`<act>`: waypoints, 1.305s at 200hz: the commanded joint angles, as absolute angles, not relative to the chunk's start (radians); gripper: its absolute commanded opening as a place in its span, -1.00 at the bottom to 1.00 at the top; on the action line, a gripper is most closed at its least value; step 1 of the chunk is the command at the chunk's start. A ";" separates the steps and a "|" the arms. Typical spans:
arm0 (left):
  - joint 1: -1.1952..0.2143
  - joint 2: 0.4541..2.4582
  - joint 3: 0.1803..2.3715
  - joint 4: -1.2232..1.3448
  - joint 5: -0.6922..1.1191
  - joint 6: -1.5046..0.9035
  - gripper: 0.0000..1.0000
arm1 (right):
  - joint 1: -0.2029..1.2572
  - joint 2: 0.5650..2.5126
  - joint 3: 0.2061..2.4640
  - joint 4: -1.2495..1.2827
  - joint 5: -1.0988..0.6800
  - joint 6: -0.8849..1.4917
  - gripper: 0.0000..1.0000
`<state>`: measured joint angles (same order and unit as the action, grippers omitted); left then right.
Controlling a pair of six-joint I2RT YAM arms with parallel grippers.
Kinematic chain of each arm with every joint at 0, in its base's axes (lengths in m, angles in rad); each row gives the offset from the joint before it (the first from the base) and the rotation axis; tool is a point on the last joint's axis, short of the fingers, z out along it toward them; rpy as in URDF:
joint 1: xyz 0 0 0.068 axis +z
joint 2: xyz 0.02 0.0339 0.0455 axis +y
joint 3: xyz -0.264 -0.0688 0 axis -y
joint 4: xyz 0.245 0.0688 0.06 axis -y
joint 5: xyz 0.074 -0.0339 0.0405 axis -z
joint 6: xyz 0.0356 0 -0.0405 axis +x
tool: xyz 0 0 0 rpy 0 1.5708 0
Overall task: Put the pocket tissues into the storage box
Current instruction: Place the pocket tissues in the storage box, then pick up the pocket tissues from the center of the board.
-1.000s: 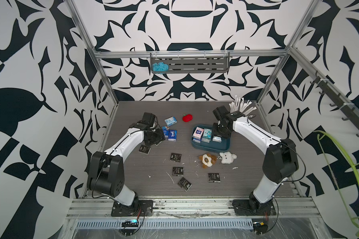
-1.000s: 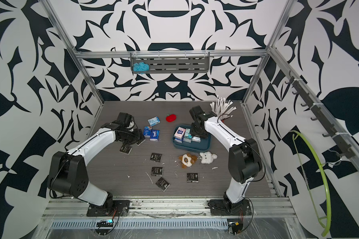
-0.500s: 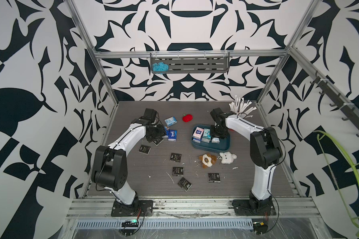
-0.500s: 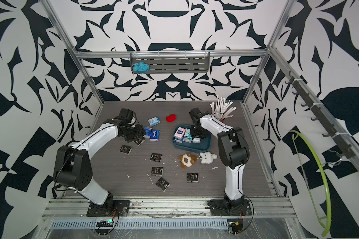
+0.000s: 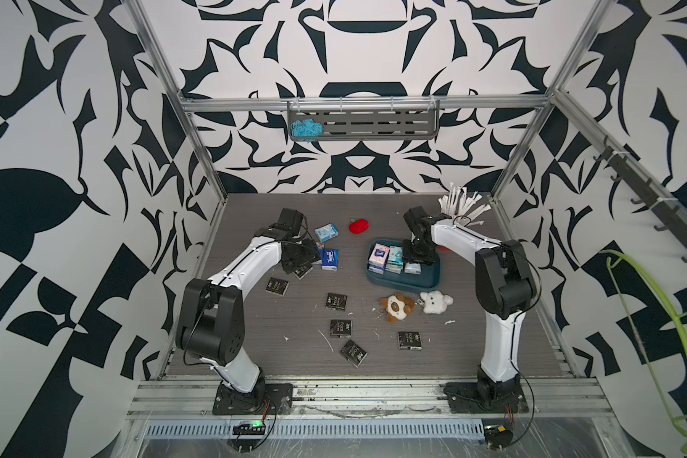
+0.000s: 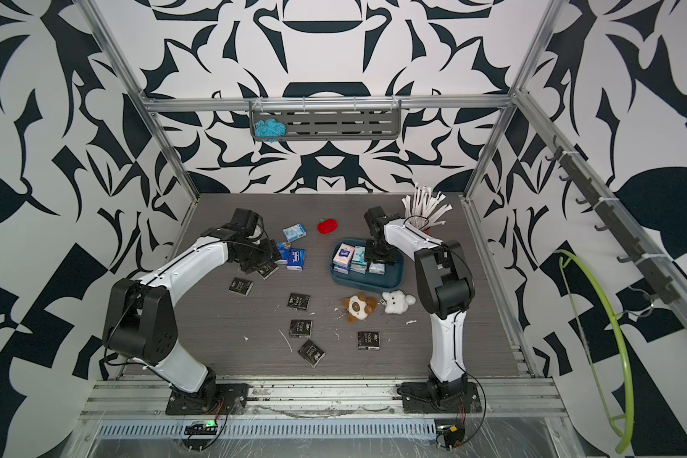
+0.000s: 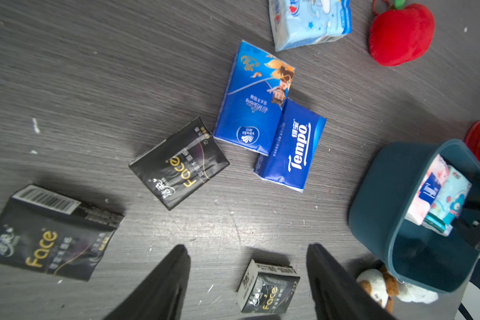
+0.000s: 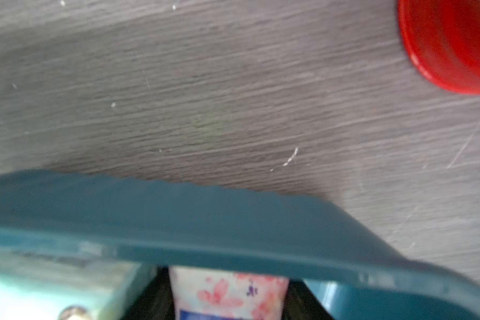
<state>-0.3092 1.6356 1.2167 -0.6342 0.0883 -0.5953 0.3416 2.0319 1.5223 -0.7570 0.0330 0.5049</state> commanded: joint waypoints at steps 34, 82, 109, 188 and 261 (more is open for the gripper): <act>-0.345 1.622 1.251 -0.694 0.058 -0.566 0.53 | 0.337 1.950 1.508 -0.753 0.049 0.499 0.25; -0.376 1.688 1.344 -0.714 0.036 -0.534 0.53 | 0.337 1.881 1.477 -0.753 0.071 0.506 0.24; -0.411 1.746 1.400 -0.724 0.023 -0.534 0.64 | 0.337 1.826 1.463 -0.779 0.078 0.517 0.24; -0.477 1.942 1.564 -0.741 -0.047 -0.503 0.82 | 0.338 1.700 1.436 -0.785 0.005 0.545 0.39; -0.480 2.100 1.688 -0.758 -0.094 -0.440 0.72 | 0.323 1.738 1.493 -0.808 -0.003 0.507 0.38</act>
<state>-0.4782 2.0579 1.6505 -0.7273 -0.0689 -0.4694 0.3351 1.7252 1.4441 -0.7780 0.0029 0.5266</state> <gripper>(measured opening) 0.862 0.692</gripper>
